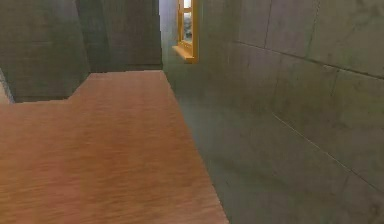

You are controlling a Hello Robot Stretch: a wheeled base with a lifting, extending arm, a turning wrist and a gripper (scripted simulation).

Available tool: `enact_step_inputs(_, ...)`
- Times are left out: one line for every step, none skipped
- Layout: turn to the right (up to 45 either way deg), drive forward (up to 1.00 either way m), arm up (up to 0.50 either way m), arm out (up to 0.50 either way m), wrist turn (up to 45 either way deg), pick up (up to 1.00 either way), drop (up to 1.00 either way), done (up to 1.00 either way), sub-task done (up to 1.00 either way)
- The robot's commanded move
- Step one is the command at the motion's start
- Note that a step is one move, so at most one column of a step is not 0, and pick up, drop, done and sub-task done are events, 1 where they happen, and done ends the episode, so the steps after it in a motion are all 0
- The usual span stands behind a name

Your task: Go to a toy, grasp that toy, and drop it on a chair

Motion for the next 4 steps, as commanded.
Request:
enact_step_inputs(-45.0,0.00,0.00,0.00,0.0,0.00,0.00,0.00,0.00)
enact_step_inputs(-45.0,0.00,0.00,0.00,0.0,0.00,0.00,0.00,0.00)
enact_step_inputs(-3.0,0.00,0.00,0.00,0.0,0.00,0.00,0.00,0.00)
enact_step_inputs(0.0,0.05,0.00,0.00,0.0,0.00,0.00,0.00,0.00)
